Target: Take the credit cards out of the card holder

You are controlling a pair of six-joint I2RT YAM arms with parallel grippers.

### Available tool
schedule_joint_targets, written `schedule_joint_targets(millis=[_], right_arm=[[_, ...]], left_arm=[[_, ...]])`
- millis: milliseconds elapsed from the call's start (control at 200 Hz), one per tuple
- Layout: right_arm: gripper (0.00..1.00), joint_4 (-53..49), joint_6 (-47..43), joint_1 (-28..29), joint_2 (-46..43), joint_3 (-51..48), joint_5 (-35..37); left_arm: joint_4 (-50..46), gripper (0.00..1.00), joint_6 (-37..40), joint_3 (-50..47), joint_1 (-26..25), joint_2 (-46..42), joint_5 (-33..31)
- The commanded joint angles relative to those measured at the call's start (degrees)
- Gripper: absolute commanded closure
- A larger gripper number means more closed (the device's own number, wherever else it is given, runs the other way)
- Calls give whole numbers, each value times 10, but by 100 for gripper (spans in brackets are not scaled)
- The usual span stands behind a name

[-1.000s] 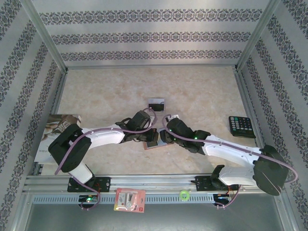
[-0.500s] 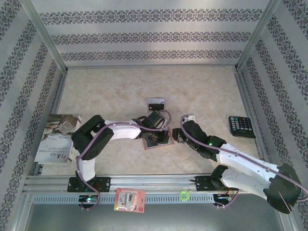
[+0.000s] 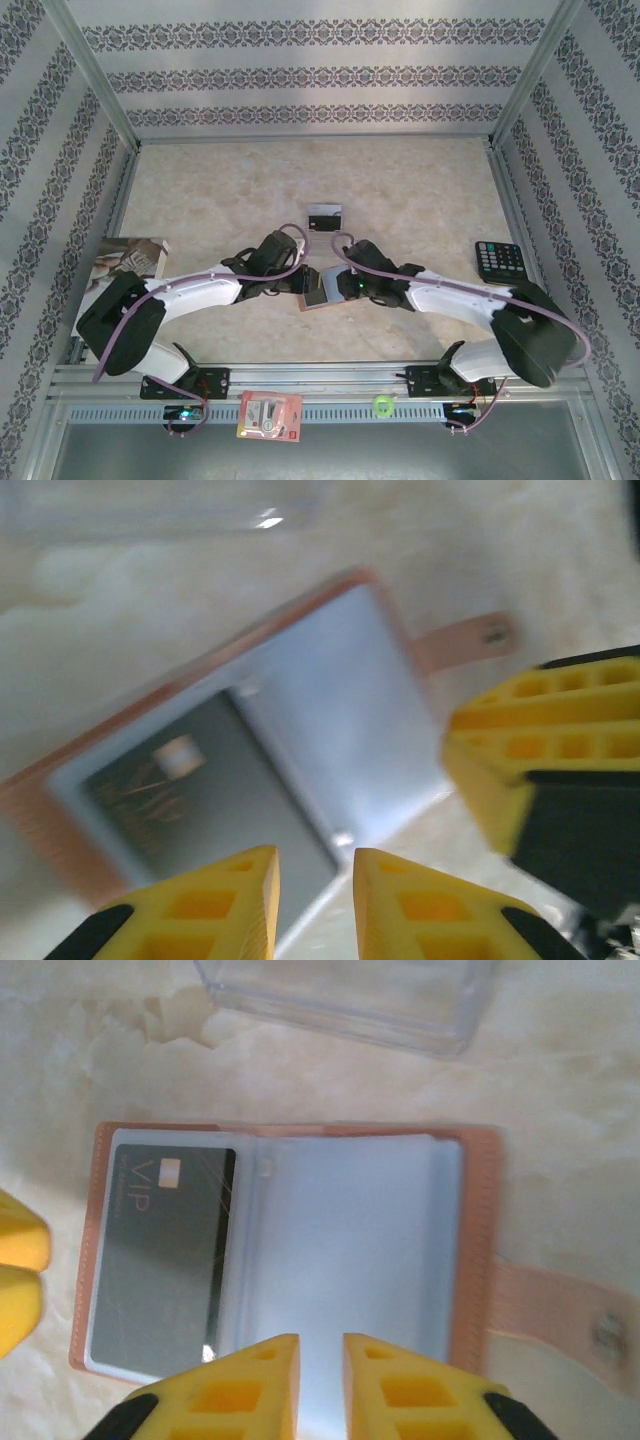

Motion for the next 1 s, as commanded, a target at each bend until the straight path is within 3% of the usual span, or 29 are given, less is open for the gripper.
schedule_joint_targets(millis=[0,350,625,724,874,994], right_arm=[[85,13,-12,-3,44,31,-25],[92,-51,71,33,68,-16,40],[79,-60,60,53,-15,-3,76],[75,-33,50,50,-39,5,52],[80,38,106,3,0,5,-75],[83,72,146,-6,38,2,-95]], left_arm=[[12,73,-5,-19,7,14,-15],[32,76,-1,-23,35,61,-24],[33,76,4,-25,39,71,-7],[44,77,-2,-30,38,80,4],[43,77,-8,-33,34,92,11],[32,78,-6,-33,27,98,7]])
